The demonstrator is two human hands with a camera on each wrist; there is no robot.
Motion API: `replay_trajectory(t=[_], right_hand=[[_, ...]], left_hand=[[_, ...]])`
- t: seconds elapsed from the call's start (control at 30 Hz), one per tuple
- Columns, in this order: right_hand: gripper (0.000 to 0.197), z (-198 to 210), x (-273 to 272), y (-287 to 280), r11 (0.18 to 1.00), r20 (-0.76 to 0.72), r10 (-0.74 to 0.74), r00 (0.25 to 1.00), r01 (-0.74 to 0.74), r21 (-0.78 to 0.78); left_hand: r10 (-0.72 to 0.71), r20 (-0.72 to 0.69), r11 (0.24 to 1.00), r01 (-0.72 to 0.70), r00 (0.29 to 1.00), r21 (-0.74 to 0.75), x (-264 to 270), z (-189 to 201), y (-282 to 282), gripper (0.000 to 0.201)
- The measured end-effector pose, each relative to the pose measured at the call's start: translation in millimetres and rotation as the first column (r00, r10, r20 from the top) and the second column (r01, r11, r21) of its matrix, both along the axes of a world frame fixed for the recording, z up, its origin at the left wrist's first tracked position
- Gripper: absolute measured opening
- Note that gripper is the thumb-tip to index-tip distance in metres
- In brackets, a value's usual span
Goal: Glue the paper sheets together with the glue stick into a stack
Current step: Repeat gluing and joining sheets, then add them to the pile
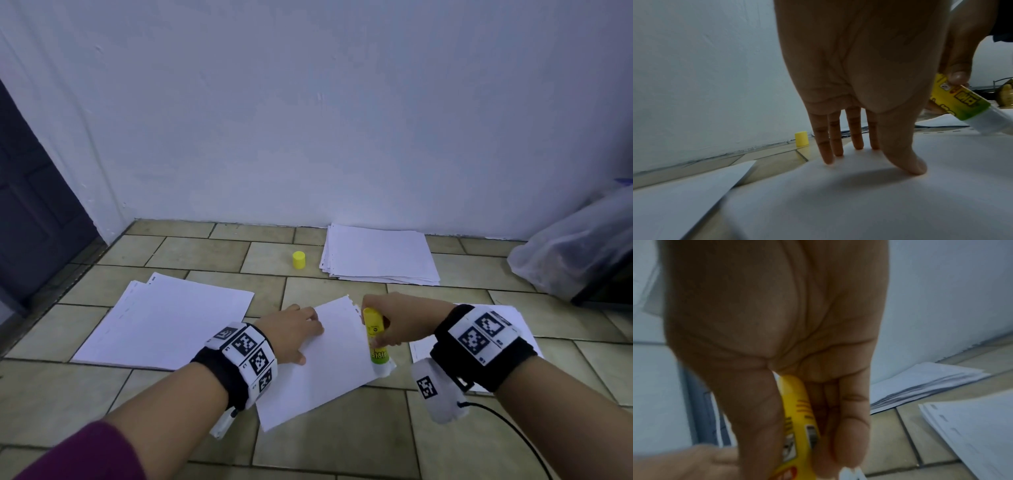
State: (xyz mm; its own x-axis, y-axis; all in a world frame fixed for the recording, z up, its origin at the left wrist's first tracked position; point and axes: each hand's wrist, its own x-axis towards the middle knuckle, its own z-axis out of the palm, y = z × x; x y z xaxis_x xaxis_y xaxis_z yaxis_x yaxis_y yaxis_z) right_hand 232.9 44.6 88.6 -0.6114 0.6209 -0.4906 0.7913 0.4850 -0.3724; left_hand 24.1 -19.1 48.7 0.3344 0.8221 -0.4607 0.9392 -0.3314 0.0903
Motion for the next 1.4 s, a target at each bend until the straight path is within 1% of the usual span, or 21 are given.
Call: replay_trajectory(t=[0.03,0.07,0.1,0.13,0.2,0.23,0.3,0.33,0.4,0.47,0.53,0.57,0.63,0.7,0.77,0.87,0.93,1.07,1.17,1.3,1.4], right_hand=[[0.027,0,3,4,0.996,-0.062,-0.066,0.996,0.063,-0.056],[0.027,1,6,9,0.981,-0.154,-0.168,0.974,0.149,-0.123],[0.027,2,10,15,0.948,-0.26,-0.293,0.92,0.244,-0.207],[0.024,4,13,20,0.897,-0.354,-0.418,0.837,0.319,-0.304],[0.016,5,17,28,0.788,-0.456,-0.599,0.658,0.386,-0.479],[0.013,4,18,31,0.745,-0.478,-0.656,0.585,0.397,-0.536],[0.01,0,17,35,0.694,-0.505,-0.717,0.48,0.421,-0.585],[0.01,-2,15,36,0.684,-0.52,-0.729,0.445,0.441,-0.581],[0.013,-9,9,37,0.689,-0.552,-0.723,0.416,0.499,-0.526],[0.02,-18,1,38,0.707,-0.585,-0.695,0.418,0.547,-0.448],[0.024,-25,-9,37,0.736,-0.616,-0.65,0.445,0.571,-0.363],[0.025,-28,-14,36,0.755,-0.627,-0.619,0.473,0.579,-0.309],[0.026,-32,-25,35,0.796,-0.629,-0.547,0.552,0.576,-0.187],[0.026,-34,-36,33,0.845,-0.628,-0.457,0.63,0.528,-0.085],[0.027,-34,-45,32,0.887,-0.624,-0.363,0.692,0.461,-0.005],[0.028,-34,-56,29,0.926,-0.593,-0.245,0.767,0.366,0.091],[0.028,-33,-61,28,0.945,-0.542,-0.171,0.823,0.292,0.145],[0.029,-23,-56,28,0.974,-0.386,-0.038,0.922,0.12,0.191],[0.03,-9,-40,22,0.978,-0.221,0.08,0.972,-0.033,0.207],[0.029,0,-12,10,0.974,-0.039,0.173,0.984,-0.165,0.157],[0.03,1,5,5,0.972,0.018,0.204,0.979,-0.204,0.119]], left_hand=[[0.013,-0.011,1.0,-0.013,1.0,0.0,1,1,-1,0.062],[0.026,-0.022,1.0,-0.026,0.999,0.004,1,1,-1,0.061],[0.035,-0.035,0.999,-0.035,0.999,0.013,2,1,-3,0.061],[0.038,-0.046,0.999,-0.036,0.998,0.029,2,2,-4,0.061],[0.027,-0.035,0.998,-0.025,0.999,0.051,1,0,-8,0.064],[0.017,-0.009,0.999,-0.017,1.0,0.046,0,-2,-9,0.065],[0.005,0.038,1.0,-0.006,0.999,0.018,-2,-6,-10,0.067],[0.002,0.034,1.0,-0.002,0.999,0.014,-2,-7,-10,0.07],[0.011,-0.018,1.0,-0.01,1.0,0.028,-2,-8,-9,0.077],[0.048,-0.038,0.998,-0.046,0.998,0.053,-1,-8,-8,0.078],[0.054,-0.037,0.993,-0.05,0.998,0.106,-1,-7,-8,0.078],[0.04,-0.038,0.991,-0.035,0.998,0.129,-1,-7,-7,0.079],[0.026,-0.025,0.991,-0.023,0.999,0.131,-1,-9,-7,0.081],[0.064,-0.008,0.992,-0.062,0.998,0.107,0,-10,-6,0.079],[0.105,-0.004,0.988,-0.104,0.994,0.116,-1,-11,-4,0.074],[0.139,-0.003,0.983,-0.138,0.99,0.123,-2,-10,-2,0.072],[0.148,-0.002,0.982,-0.147,0.989,0.119,-3,-10,-1,0.072],[0.148,0.013,0.982,-0.149,0.989,0.112,-4,-8,-1,0.076],[0.139,0.022,0.984,-0.14,0.99,0.108,-7,-7,-1,0.078],[0.134,0.015,0.988,-0.134,0.991,0.08,-9,-6,1,0.077],[0.133,0.014,0.989,-0.134,0.991,0.061,-11,-4,3,0.067]])
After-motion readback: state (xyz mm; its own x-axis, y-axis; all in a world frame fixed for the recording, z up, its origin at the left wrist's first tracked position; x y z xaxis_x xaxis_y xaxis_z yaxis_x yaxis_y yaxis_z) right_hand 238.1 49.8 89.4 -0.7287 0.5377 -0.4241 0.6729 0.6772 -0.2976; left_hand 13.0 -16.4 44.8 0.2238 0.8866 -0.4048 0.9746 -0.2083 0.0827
